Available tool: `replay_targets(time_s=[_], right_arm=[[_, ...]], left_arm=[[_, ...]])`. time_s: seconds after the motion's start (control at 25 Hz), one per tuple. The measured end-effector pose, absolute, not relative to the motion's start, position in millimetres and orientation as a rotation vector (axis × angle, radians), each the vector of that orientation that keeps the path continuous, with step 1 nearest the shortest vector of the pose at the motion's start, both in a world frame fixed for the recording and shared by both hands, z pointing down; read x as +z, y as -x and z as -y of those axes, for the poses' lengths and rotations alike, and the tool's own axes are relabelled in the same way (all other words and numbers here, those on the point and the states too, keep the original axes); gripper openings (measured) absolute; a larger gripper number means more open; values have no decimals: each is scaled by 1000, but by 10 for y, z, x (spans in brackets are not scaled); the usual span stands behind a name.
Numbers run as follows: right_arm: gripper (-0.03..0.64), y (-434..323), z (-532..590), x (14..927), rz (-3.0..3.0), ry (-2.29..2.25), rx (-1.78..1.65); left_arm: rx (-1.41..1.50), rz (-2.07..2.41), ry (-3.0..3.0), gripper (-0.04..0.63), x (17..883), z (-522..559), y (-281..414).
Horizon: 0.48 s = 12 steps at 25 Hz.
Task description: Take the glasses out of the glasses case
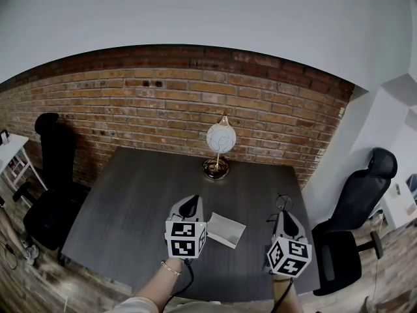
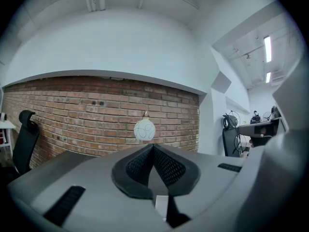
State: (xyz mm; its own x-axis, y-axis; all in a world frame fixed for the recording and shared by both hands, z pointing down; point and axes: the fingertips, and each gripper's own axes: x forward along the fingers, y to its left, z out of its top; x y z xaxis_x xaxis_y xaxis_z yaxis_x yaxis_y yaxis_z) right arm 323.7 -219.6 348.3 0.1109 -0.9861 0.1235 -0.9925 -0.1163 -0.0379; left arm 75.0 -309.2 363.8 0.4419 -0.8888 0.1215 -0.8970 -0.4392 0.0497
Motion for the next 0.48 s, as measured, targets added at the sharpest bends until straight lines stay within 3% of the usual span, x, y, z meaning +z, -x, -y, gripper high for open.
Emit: replay_targets(time_s=[0.48], right_arm=[[38, -3228, 2154, 3483, 2052, -2304, 194]], left_arm=[[106, 1608, -2561, 14, 3643, 3068, -698]])
